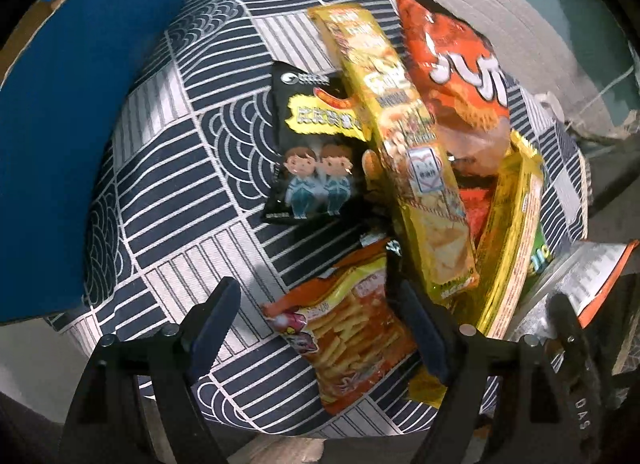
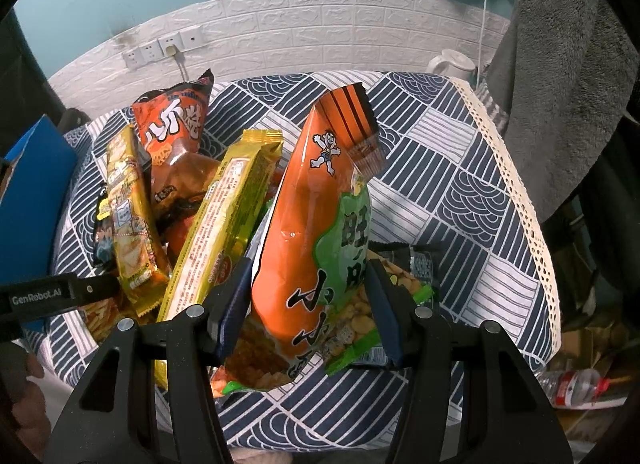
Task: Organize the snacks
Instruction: 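Grasp the orange fries bag with the left tool while the right tool grasps the orange-green pea bag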
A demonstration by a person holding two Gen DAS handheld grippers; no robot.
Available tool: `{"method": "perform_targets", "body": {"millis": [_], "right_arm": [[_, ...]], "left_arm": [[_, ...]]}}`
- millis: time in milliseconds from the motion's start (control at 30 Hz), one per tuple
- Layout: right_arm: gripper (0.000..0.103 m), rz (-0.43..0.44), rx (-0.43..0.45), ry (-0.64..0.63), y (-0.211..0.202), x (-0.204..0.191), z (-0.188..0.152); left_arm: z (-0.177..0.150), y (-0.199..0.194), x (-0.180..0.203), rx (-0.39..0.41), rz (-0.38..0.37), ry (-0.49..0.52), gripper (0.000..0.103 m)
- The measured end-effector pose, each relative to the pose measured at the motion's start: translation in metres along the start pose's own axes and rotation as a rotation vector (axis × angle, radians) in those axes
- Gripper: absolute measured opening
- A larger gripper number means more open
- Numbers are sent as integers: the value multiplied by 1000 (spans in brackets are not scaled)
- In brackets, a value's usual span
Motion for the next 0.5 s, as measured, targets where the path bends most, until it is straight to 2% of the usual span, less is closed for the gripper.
{"method": "perform_targets", "body": {"millis": [200,367,400,433,500], "right_arm": [[56,5,0,8,0,0,-1],[56,15,-4,23,4,3,0],[56,19,-6,27,5,3,1],[56,19,-8,26,6,2,2],[56,12,-3,9,8,-1,4]], "left_arm": [[-10,21,4,-42,32,15,83],[-13,24,11,-50,19,60,82],[-13,24,13,-53,10,74,77],[-14,25,19,-52,-5,85,65],[-16,25,28,-63,-14,106,57]]}}
Point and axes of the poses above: each gripper's, at about its wrist camera, not at the fingertips, and y roughly the way its jaws point, x to its right, z to its top, the point moved 5 cm from there along y, roughly the way its jaws point, and after that the axes turned 8 degrees about -y, right-handed, at the moved point
